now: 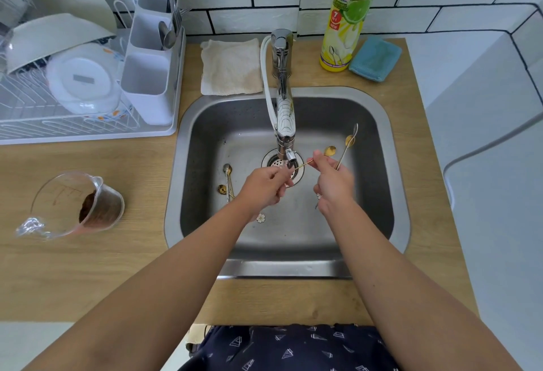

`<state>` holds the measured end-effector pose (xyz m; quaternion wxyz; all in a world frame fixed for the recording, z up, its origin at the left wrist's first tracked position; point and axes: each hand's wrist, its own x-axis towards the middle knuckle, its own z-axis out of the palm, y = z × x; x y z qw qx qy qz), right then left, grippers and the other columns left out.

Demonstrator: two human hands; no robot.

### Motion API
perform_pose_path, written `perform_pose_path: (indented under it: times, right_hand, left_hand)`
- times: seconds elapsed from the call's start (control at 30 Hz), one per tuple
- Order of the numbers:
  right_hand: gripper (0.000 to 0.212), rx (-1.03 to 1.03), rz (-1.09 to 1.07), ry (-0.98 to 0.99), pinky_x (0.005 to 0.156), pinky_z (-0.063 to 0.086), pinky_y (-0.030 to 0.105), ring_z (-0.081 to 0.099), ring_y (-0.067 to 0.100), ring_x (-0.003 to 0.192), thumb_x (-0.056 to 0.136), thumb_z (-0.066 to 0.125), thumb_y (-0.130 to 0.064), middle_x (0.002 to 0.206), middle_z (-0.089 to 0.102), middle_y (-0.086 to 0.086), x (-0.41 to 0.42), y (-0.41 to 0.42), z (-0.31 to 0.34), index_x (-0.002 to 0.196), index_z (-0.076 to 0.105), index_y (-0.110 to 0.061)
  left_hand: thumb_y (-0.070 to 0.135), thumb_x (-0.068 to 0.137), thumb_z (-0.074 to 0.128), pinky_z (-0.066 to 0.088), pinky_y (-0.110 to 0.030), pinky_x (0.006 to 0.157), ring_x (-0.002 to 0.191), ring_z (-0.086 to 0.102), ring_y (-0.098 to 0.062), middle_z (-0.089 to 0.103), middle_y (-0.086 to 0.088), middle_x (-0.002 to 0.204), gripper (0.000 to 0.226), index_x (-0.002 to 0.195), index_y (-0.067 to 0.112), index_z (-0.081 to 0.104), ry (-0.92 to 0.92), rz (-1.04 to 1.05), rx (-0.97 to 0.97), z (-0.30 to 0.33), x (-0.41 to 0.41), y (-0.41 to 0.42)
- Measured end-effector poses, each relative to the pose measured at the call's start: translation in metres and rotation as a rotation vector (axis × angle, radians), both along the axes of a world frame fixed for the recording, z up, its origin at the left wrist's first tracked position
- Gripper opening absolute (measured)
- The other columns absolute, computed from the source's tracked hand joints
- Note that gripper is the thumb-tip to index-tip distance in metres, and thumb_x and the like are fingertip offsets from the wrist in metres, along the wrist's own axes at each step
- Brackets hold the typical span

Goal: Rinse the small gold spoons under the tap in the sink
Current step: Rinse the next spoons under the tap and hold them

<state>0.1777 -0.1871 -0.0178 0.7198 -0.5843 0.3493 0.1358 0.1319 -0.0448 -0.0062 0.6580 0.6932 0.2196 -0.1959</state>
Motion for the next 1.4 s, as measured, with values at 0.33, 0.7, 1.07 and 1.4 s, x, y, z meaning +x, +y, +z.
perform_pose_path:
  times: [0.33, 0.7, 1.07, 1.4]
  right_hand:
    - [0.017, 0.019, 0.053, -0.023, 0.039, 0.027, 0.02, 0.027, 0.005, 0.037, 0.092, 0.079, -0.03, 0.083, 0.081, -0.002, 0.0, 0.003, 0.0, 0.08, 0.072, -0.019]
    - [0.01, 0.02, 0.313, 0.01, 0.041, 0.029, 0.022, 0.033, 0.006, 0.04, 0.084, 0.084, -0.021, 0.062, 0.069, -0.01, -0.017, 0.019, -0.008, 0.089, 0.075, -0.019]
    - [0.008, 0.058, 0.453, -0.033, 0.037, 0.027, 0.019, 0.03, 0.005, 0.039, 0.086, 0.082, -0.021, 0.061, 0.067, -0.011, -0.018, 0.022, -0.008, 0.081, 0.078, -0.017]
    - [0.009, 0.012, 0.404, -0.053, 0.036, 0.025, 0.019, 0.026, 0.005, 0.037, 0.09, 0.078, -0.021, 0.072, 0.072, -0.002, -0.009, 0.017, -0.005, 0.086, 0.077, -0.014]
  left_hand:
    - [0.042, 0.103, 0.05, 0.032, -0.02, 0.042, 0.045, 0.034, -0.011, 0.044, 0.005, 0.053, 0.042, 0.075, 0.013, 0.059, 0.007, 0.109, -0.016, -0.003, -0.001, -0.001]
    - [0.027, 0.108, 0.042, 0.039, -0.019, 0.046, 0.043, 0.051, -0.014, 0.065, 0.001, 0.076, 0.027, 0.103, 0.011, 0.063, 0.043, -0.052, -0.01, 0.003, -0.013, 0.01]
    - [0.026, 0.106, 0.042, 0.041, -0.026, 0.049, 0.043, 0.049, -0.017, 0.074, -0.002, 0.084, 0.022, 0.101, 0.012, 0.058, 0.071, -0.12, 0.003, 0.003, -0.029, 0.027]
    - [0.02, 0.103, 0.046, 0.036, -0.026, 0.049, 0.048, 0.043, -0.015, 0.067, -0.001, 0.075, 0.015, 0.099, 0.011, 0.058, 0.043, -0.143, 0.061, 0.006, -0.028, 0.023]
